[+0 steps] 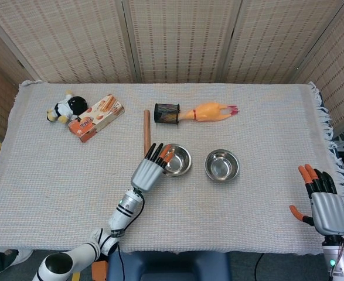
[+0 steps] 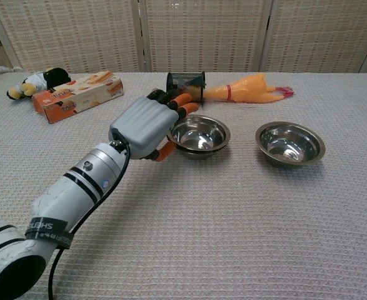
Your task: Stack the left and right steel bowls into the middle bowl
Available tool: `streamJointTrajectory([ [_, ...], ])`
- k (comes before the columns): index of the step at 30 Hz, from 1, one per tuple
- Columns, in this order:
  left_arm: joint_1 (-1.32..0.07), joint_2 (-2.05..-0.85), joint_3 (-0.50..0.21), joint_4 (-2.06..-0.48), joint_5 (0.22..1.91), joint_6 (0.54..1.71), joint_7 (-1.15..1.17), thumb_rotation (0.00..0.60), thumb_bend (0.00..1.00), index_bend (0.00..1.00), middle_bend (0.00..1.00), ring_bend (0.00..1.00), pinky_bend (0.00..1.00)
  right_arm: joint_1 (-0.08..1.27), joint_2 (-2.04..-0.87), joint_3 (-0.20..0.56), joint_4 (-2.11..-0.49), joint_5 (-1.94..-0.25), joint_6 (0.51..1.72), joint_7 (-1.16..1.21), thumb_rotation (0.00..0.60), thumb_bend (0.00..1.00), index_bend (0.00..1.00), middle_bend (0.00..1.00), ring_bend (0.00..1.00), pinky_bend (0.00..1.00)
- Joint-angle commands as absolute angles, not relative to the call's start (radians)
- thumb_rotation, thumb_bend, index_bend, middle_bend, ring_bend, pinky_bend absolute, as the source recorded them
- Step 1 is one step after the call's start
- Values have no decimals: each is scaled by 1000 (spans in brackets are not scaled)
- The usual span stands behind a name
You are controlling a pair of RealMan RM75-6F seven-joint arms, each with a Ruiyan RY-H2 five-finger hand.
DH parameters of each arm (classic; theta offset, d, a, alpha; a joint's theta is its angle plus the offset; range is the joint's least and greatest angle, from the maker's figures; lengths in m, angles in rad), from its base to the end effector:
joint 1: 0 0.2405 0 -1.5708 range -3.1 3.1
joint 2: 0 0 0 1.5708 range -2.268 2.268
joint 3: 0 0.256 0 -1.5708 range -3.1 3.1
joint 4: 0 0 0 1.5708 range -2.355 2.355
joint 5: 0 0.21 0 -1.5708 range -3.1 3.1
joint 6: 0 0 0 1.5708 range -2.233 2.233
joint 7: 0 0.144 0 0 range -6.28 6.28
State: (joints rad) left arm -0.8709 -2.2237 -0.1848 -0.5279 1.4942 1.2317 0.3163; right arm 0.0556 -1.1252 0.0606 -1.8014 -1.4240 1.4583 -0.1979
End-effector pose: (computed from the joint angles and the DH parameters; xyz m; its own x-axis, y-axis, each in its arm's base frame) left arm -0.0921 0.3505 -0.1282 0.5930 -0.2452 0.7670 0.6070 -0.4897 -0.6259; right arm -0.2868 -0.1711 0.1425 0.3887 -0.0560 0.9197 -0.9175 0.0685 0.3919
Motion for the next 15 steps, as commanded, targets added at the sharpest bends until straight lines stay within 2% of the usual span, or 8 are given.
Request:
streamJointTrajectory([
  [1, -786, -2089, -156, -789, 1483, 1255, 397, 600, 453, 0, 0, 0, 103, 66, -1143, 51, -1795, -1432, 1440, -224, 600, 116, 0, 0, 0, 0],
  [9, -616, -1775, -61, -1321, 1468, 1339, 590, 600, 450, 0, 0, 0, 103, 150, -1249, 52, -1729, -1456, 1334, -321, 600, 116, 0, 0, 0, 0],
  [11, -565, -1710, -36, -1393, 1466, 1384, 601, 600, 447, 0, 0, 0, 103, 182, -1290, 65, -1695, -1463, 1308, -360, 600, 118, 0, 0, 0, 0],
  [13, -552, -1692, -28, -1411, 1470, 1396, 597, 600, 445, 0, 0, 0, 103, 191, -1302, 68, -1683, -1464, 1303, -373, 600, 120, 7, 0, 0, 0],
  [15, -521, -1657, -12, -1431, 1473, 1427, 588, 600, 443, 0, 0, 0, 102, 210, -1330, 77, -1661, -1466, 1289, -393, 600, 122, 52, 0, 0, 0],
])
